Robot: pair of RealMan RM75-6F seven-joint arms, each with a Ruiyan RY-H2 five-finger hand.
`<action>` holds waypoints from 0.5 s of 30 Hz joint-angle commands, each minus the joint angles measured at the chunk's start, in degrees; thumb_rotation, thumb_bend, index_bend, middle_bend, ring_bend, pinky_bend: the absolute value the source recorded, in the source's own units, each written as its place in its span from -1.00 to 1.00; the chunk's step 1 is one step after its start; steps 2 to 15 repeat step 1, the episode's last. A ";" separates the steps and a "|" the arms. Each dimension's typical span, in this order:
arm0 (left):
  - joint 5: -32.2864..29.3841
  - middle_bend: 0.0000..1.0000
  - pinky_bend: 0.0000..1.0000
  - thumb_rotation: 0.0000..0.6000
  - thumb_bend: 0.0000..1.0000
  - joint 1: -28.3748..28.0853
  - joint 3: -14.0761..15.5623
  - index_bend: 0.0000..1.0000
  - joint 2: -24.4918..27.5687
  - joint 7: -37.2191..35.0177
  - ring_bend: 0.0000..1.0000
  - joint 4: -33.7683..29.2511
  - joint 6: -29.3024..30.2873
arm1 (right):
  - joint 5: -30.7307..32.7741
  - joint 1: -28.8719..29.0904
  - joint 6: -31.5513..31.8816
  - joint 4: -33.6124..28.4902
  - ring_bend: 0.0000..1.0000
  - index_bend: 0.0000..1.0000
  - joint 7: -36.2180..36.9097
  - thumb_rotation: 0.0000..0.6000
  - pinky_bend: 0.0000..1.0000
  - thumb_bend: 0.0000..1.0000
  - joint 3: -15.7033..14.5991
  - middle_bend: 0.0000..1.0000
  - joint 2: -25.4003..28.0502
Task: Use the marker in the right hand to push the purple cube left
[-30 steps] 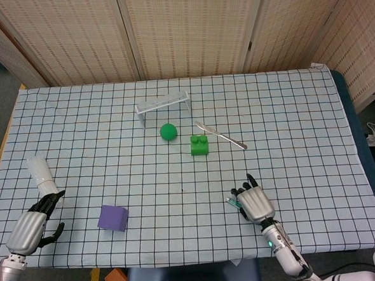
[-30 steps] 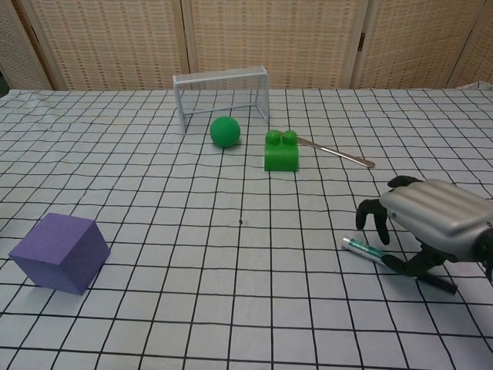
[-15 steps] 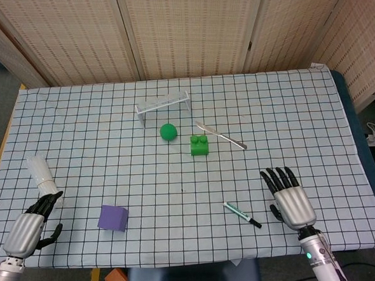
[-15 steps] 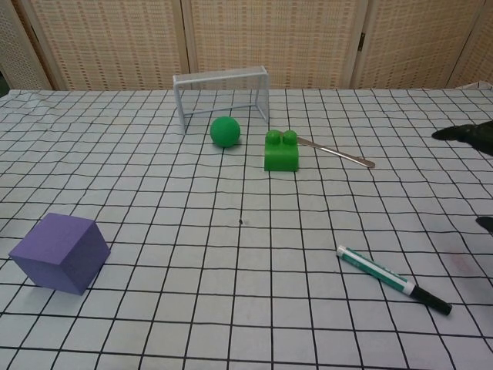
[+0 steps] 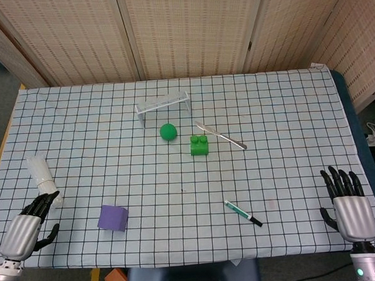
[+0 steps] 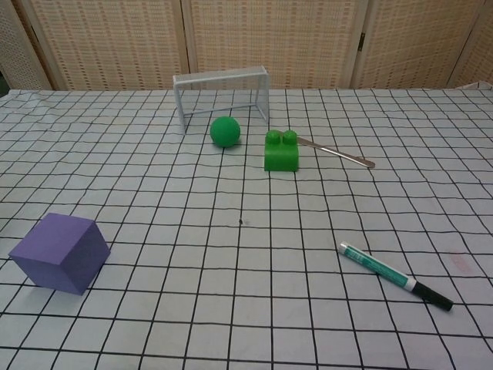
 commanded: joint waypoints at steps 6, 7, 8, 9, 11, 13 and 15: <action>-0.08 -0.74 -0.41 1.00 -0.12 0.04 0.00 -1.00 -0.03 0.17 -0.79 -0.04 -0.06 | -0.13 -0.34 -0.44 0.26 -1.00 -1.00 0.23 1.00 -1.00 -0.58 0.45 -1.00 0.20; -0.08 -0.74 -0.41 1.00 -0.12 0.04 0.00 -1.00 -0.03 0.17 -0.79 -0.04 -0.06 | -0.13 -0.34 -0.44 0.26 -1.00 -1.00 0.23 1.00 -1.00 -0.58 0.45 -1.00 0.20; -0.08 -0.74 -0.41 1.00 -0.12 0.04 0.00 -1.00 -0.03 0.17 -0.79 -0.04 -0.06 | -0.13 -0.34 -0.44 0.26 -1.00 -1.00 0.23 1.00 -1.00 -0.58 0.45 -1.00 0.20; -0.08 -0.74 -0.41 1.00 -0.12 0.04 0.00 -1.00 -0.03 0.17 -0.79 -0.04 -0.06 | -0.13 -0.34 -0.44 0.26 -1.00 -1.00 0.23 1.00 -1.00 -0.58 0.45 -1.00 0.20; -0.08 -0.74 -0.41 1.00 -0.12 0.04 0.00 -1.00 -0.03 0.17 -0.79 -0.04 -0.06 | -0.13 -0.34 -0.44 0.26 -1.00 -1.00 0.23 1.00 -1.00 -0.58 0.45 -1.00 0.20; -0.08 -0.74 -0.41 1.00 -0.12 0.04 0.00 -1.00 -0.03 0.17 -0.79 -0.04 -0.06 | -0.13 -0.34 -0.44 0.26 -1.00 -1.00 0.23 1.00 -1.00 -0.58 0.45 -1.00 0.20; -0.08 -0.74 -0.41 1.00 -0.12 0.04 0.00 -1.00 -0.03 0.17 -0.79 -0.04 -0.06 | -0.13 -0.34 -0.44 0.26 -1.00 -1.00 0.23 1.00 -1.00 -0.58 0.45 -1.00 0.20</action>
